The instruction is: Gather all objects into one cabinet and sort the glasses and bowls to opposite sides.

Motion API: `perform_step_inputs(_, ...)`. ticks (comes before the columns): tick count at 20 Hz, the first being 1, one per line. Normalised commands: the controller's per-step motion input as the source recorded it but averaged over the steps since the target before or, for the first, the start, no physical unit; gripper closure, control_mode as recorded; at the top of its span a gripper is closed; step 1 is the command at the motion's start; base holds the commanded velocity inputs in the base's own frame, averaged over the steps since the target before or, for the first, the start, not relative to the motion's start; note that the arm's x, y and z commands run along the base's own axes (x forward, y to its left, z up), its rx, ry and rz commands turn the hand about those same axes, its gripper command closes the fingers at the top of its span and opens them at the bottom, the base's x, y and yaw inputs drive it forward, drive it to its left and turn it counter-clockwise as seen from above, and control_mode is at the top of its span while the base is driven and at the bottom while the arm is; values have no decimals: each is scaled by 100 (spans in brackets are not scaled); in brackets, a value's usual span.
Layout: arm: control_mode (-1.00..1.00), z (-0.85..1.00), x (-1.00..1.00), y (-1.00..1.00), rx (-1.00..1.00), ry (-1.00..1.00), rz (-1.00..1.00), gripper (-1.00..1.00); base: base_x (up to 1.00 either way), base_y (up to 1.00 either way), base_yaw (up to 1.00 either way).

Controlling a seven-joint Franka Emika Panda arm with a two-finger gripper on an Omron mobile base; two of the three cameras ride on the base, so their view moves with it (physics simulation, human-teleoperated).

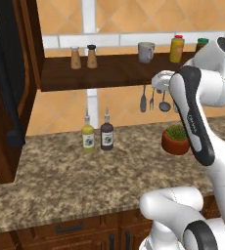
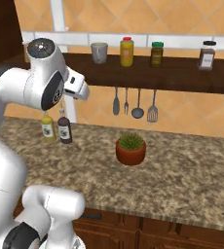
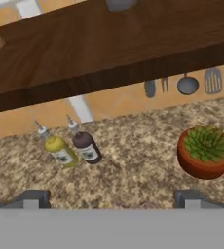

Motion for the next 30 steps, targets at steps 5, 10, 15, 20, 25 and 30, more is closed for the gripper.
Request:
perform_step_inputs(5,-100,43,3,0,25,-100,-20,-100,0,0,0)
perform_step_inputs(10,-100,-5,28,0,12,-99,-16,-100,0,0,0)
perform_step_inputs(15,-100,-6,1,-2,0,-11,1,-100,0,0,0)
perform_step_inputs(20,-100,-17,-3,-28,-9,-63,14,-100,0,0,0)
perform_step_inputs(25,-100,-3,2,-17,-13,0,1,-100,0,0,0)
perform_step_inputs(30,-100,36,3,-27,-52,0,-1,-100,0,0,0)
